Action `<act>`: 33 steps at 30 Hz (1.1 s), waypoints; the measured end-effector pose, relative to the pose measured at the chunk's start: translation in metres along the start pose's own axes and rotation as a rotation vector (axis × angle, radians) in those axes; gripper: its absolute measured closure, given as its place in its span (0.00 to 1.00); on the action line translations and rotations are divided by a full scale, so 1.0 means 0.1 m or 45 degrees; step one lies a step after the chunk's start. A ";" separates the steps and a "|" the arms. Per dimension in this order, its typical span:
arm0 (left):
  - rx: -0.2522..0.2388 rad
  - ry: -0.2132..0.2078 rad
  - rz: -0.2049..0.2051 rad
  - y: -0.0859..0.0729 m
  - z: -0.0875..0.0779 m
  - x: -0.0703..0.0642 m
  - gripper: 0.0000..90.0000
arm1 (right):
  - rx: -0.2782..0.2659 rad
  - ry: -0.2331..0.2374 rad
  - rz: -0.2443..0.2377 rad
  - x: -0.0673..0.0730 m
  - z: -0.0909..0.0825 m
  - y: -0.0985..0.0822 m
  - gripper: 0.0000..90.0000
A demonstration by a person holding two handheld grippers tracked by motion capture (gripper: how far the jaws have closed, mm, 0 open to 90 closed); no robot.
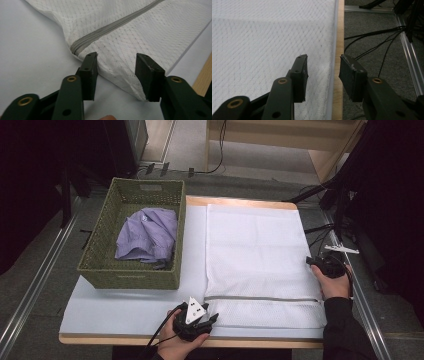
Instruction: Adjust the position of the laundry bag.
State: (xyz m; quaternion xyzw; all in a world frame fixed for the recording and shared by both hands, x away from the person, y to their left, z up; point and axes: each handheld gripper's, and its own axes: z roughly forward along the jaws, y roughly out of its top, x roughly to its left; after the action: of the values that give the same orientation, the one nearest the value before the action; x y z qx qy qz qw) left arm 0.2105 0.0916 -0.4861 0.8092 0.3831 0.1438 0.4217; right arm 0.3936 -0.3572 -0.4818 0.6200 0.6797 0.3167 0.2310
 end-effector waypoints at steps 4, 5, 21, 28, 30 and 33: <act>0.006 -0.018 -0.010 0.00 -0.01 0.05 0.75 | 0.011 0.015 -0.020 0.03 0.04 -0.01 0.78; 0.005 -0.021 -0.020 0.00 -0.01 0.06 0.78 | 0.004 0.009 -0.025 0.04 0.05 -0.01 0.82; 0.045 -0.108 -0.032 0.00 -0.06 0.16 1.00 | 0.012 0.001 -0.109 0.26 0.05 0.01 1.00; 0.050 -0.091 -0.045 -0.03 -0.13 0.24 1.00 | 0.012 0.014 -0.131 0.38 0.07 0.03 1.00; 0.049 -0.086 -0.044 -0.05 -0.16 0.26 1.00 | 0.008 0.026 -0.131 0.43 0.09 0.04 1.00; 0.051 -0.080 -0.043 -0.06 -0.18 0.27 1.00 | 0.006 0.036 -0.136 0.46 0.10 0.04 1.00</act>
State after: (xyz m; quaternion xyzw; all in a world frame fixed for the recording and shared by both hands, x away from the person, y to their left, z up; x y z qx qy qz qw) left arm 0.2155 0.1246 -0.4823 0.8149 0.3862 0.1035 0.4196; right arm 0.3977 -0.3097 -0.4817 0.5789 0.7157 0.3111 0.2365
